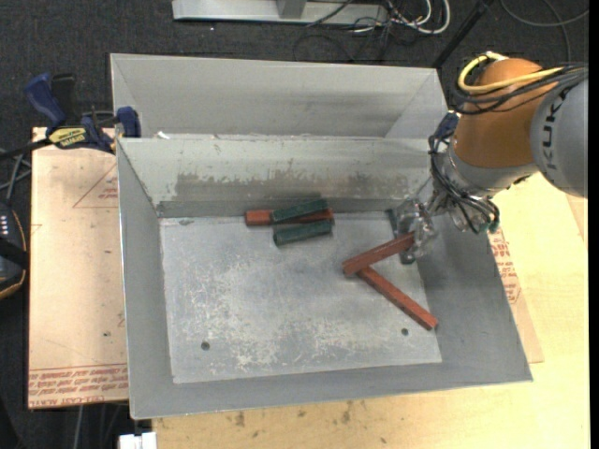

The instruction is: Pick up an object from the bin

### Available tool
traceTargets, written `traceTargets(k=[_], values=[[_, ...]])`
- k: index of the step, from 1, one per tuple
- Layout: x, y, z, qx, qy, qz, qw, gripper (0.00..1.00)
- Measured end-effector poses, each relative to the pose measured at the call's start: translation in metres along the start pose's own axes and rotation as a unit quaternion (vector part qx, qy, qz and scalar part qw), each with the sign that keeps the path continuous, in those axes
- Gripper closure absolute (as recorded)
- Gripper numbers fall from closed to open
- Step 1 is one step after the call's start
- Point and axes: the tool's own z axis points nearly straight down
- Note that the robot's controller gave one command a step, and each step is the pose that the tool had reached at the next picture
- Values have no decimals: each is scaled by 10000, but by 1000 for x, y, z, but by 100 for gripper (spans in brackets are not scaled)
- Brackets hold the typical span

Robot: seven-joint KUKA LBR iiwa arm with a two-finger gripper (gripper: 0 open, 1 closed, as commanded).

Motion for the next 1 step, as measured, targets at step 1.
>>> traceTargets(k=[1], values=[[-4,-6,-80,17,-37,14,10000,100]])
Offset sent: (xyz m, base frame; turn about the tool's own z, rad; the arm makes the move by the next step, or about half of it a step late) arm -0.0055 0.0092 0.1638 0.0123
